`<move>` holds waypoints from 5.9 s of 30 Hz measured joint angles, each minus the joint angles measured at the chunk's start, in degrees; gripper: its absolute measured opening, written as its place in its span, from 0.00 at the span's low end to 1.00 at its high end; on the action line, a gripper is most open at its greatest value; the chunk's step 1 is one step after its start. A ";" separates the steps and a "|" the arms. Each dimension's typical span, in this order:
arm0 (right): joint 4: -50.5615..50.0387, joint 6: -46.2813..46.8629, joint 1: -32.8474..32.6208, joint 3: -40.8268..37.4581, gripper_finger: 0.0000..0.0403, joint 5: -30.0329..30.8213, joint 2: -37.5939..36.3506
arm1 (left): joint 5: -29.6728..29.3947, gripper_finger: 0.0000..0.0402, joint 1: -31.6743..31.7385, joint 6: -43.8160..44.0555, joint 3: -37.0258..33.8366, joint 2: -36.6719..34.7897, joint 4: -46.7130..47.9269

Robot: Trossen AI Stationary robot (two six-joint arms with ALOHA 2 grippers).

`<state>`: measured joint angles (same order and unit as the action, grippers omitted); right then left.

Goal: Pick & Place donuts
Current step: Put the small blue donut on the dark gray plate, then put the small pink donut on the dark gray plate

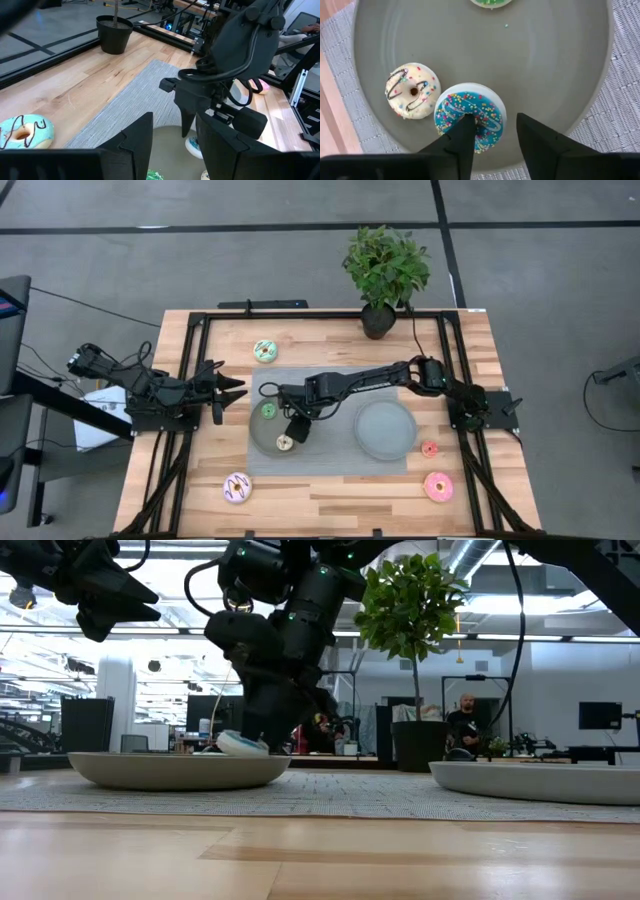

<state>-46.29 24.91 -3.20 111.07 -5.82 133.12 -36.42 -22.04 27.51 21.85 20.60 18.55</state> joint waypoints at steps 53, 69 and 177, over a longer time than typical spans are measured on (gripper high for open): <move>6.31 -0.41 0.24 0.09 0.20 -0.37 0.02 | 4.24 0.35 -0.82 9.19 -1.20 46.42 -30.18; 11.13 5.57 0.24 0.07 0.20 -3.23 0.09 | 1.38 0.35 -0.82 13.76 -1.14 56.03 -37.25; -13.28 75.55 -39.06 -67.54 0.51 6.25 -53.20 | -7.93 0.35 -0.81 15.78 -1.11 -9.14 16.28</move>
<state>-59.57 100.47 -42.26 43.53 0.43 79.92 -44.36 -22.85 43.29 20.73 11.46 34.83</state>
